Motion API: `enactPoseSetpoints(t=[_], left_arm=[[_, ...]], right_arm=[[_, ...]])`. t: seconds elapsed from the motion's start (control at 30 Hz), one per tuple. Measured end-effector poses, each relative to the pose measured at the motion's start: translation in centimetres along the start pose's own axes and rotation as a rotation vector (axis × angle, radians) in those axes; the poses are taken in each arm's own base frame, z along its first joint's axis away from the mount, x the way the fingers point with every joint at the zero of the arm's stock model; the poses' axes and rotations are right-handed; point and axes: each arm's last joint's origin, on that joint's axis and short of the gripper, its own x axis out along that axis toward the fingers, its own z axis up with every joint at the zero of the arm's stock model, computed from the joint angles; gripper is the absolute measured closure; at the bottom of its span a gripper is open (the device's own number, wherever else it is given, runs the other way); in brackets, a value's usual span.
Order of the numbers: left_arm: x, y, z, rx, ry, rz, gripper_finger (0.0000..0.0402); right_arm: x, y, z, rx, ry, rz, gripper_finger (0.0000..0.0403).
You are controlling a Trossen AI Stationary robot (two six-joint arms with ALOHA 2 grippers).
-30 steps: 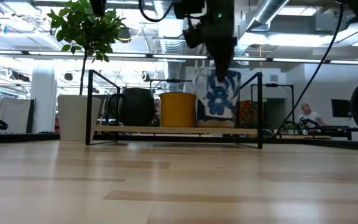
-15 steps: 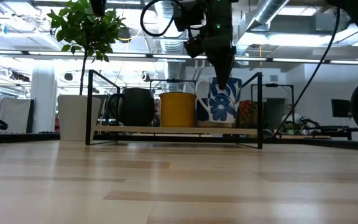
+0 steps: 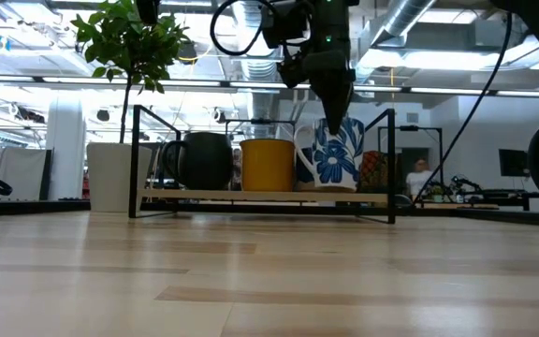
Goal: Place coffee mugs
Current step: Put the white patterned mug on the shelf
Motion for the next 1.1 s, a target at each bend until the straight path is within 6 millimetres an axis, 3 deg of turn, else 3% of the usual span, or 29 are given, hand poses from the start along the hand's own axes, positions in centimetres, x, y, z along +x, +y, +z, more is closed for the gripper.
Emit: enactPoseSetpoints(t=[0.87, 1.1], left_arm=[[0.0, 0.0, -0.01, 0.0, 0.001, 0.0, 0.0235], [0.0, 0.0, -0.01, 0.0, 0.001, 0.0, 0.0235]], right_arm=[[0.08, -0.74, 0.14, 0.044, -0.01, -0.037, 0.0319], [-0.02, -0.73, 0.09, 0.045, -0.013, -0.037, 0.0281]])
